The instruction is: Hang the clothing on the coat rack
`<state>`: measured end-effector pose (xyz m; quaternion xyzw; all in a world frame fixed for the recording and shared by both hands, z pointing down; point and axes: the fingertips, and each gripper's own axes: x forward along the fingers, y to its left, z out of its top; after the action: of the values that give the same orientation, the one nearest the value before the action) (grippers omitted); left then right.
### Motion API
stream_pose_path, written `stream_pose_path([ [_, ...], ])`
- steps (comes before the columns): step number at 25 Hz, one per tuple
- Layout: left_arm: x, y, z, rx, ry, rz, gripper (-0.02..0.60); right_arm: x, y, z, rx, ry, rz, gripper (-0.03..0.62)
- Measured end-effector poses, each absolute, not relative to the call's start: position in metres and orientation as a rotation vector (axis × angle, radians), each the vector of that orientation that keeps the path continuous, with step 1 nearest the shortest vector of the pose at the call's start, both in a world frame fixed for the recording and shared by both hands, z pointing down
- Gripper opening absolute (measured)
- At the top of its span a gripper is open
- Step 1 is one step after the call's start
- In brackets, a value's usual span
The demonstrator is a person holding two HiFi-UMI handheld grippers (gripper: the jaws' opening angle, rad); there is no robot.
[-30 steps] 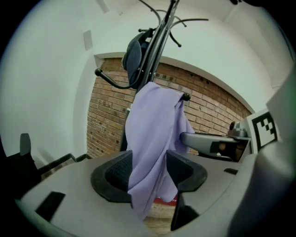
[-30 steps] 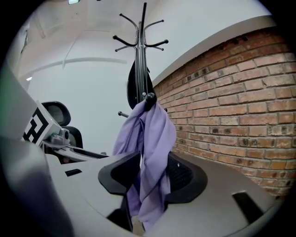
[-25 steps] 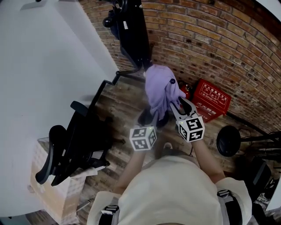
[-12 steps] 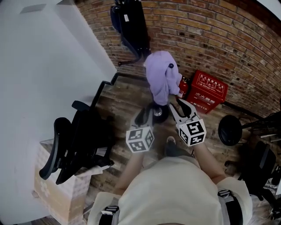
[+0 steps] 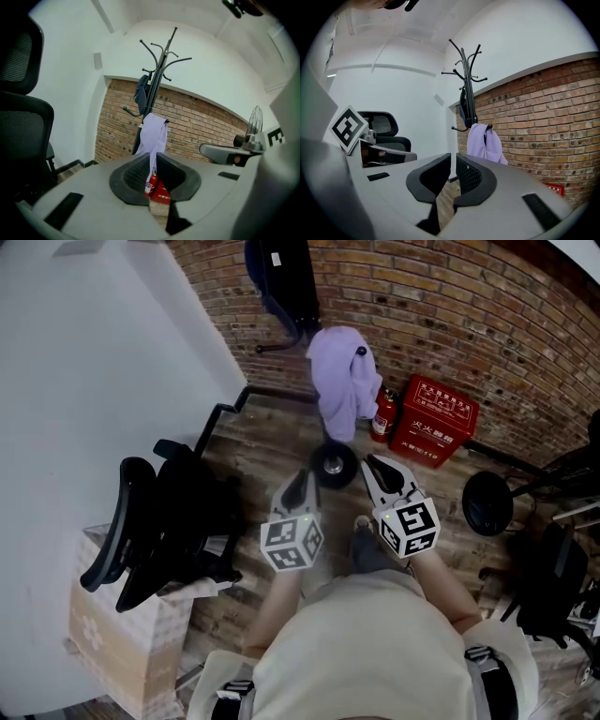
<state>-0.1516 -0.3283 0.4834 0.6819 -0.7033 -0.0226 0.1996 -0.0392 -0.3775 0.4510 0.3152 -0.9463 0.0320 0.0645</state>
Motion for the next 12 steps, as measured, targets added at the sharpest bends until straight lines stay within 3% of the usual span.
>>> stream_pose_path([
  [12, -0.137, -0.268, 0.476, 1.928, -1.943, -0.103, 0.028, -0.03, -0.316, 0.441, 0.887, -2.908, 0.068, 0.012],
])
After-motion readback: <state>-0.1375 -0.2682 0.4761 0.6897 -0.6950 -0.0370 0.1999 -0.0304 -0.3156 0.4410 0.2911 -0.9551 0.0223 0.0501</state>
